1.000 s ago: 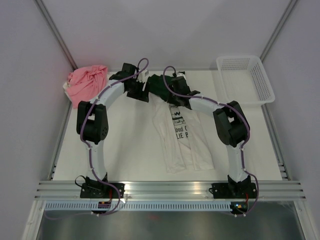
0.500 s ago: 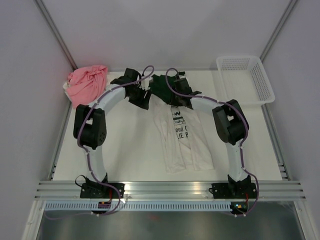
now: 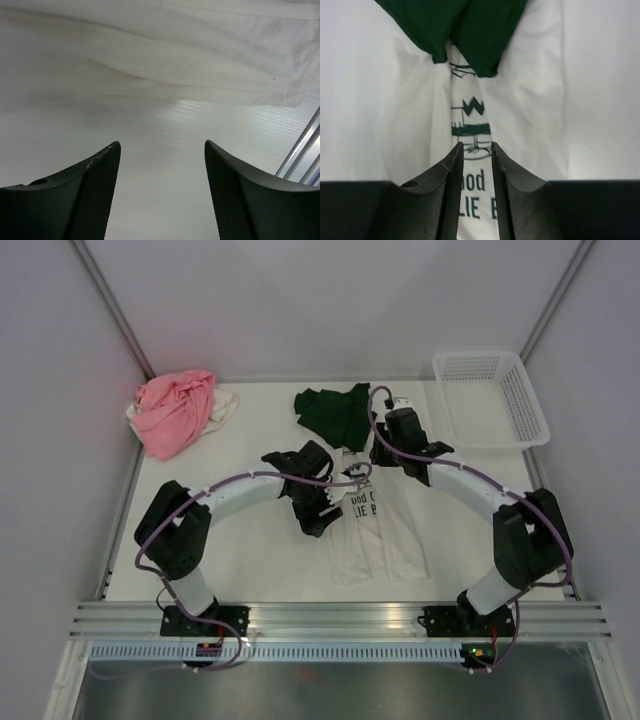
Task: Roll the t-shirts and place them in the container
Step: Fold the tshirt
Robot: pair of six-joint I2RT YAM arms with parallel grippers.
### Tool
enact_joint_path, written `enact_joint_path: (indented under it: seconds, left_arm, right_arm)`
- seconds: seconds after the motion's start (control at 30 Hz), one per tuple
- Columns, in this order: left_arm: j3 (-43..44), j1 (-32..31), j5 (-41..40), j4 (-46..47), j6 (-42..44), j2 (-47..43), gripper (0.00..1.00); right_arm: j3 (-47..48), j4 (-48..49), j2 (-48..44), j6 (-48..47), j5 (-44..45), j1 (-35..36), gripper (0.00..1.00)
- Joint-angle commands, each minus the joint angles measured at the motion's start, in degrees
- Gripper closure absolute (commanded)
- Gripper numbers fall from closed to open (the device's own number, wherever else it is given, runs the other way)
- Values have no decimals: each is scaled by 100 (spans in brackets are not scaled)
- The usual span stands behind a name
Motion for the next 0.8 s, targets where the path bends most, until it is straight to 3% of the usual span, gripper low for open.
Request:
enact_joint_path:
  seconds: [0.0, 0.23, 0.37, 0.53, 0.77]
  left_arm:
    - [42, -429, 24, 115, 297, -180, 26]
    - [165, -879, -89, 546, -72, 127, 24]
    - [138, -1177, -450, 713, -125, 488, 24]
    - [-204, -1608, -916, 766, 129, 708, 25]
    - [-1002, -1714, -732, 195, 761, 348, 25]
  right_arm:
    - [-666, -292, -582, 9, 278, -237, 66]
    - [-1668, -398, -1225, 159, 76, -904, 74]
    - [-1906, -459, -1216, 133, 85, -914, 75]
    - [-2178, -363, -1067, 159, -196, -923, 77]
    - [-2574, -64, -883, 326, -916, -905, 81]
